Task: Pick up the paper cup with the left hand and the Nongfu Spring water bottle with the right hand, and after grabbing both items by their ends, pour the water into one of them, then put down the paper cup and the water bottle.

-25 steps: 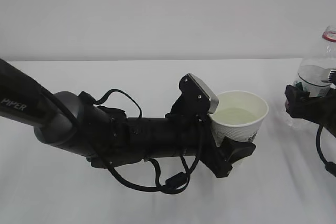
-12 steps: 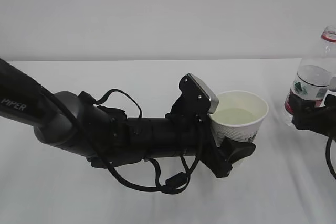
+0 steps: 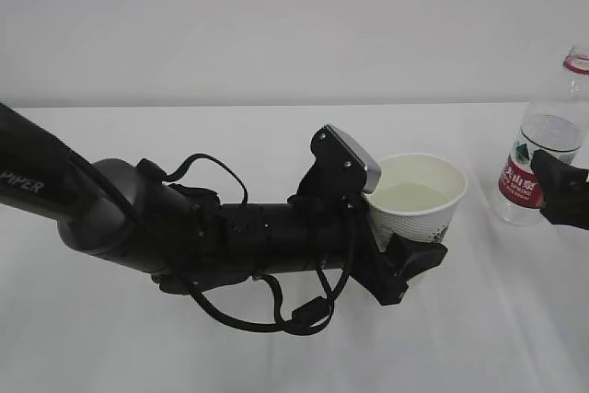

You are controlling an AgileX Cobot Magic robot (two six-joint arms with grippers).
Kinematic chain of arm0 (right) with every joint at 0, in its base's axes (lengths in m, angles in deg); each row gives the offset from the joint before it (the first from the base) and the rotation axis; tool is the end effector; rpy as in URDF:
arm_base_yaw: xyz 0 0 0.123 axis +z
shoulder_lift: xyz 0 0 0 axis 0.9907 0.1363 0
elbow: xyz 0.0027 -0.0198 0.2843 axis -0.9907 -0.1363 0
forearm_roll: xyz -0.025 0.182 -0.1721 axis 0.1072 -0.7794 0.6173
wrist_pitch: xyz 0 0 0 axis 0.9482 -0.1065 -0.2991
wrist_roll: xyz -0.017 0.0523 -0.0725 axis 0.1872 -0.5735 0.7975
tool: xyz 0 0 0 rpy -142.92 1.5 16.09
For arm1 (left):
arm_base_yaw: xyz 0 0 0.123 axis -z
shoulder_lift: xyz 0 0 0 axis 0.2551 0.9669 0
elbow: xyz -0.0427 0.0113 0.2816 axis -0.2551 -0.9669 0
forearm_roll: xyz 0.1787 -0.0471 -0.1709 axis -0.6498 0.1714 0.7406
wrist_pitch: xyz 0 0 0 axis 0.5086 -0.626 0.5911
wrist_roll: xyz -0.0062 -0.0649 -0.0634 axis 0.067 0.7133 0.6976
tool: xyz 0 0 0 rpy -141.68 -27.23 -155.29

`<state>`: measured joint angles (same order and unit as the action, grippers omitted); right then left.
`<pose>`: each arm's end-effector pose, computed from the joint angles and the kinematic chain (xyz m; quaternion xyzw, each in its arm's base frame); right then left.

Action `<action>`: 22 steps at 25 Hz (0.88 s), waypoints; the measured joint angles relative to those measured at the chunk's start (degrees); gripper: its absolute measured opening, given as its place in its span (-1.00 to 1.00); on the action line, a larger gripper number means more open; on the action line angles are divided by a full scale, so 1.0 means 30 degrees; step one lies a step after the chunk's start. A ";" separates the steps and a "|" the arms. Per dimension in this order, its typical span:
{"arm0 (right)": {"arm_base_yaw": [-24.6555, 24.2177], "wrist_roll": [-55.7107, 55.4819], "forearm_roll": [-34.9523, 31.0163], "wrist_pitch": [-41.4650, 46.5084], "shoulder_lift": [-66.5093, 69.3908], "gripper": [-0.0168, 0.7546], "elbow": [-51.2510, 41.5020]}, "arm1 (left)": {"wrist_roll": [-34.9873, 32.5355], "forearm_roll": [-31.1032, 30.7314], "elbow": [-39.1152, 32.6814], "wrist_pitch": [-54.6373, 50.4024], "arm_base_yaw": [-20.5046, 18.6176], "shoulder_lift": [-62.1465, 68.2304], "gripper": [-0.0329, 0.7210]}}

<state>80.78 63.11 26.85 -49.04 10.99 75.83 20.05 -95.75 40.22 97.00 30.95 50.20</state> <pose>0.2404 0.0007 0.1403 -0.0282 0.7747 0.0078 0.6316 0.2677 -0.3248 0.1086 0.4211 0.6908 -0.3648 0.4609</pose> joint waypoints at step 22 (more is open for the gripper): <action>0.0000 0.0183 0.1164 0.2472 -0.4212 0.68 -0.0929 | 0.0000 0.0089 -0.0489 0.0189 -0.1964 -0.0166 0.49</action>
<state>80.78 63.65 30.34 -41.63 -1.65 73.05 20.05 -95.48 38.75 97.56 25.06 49.70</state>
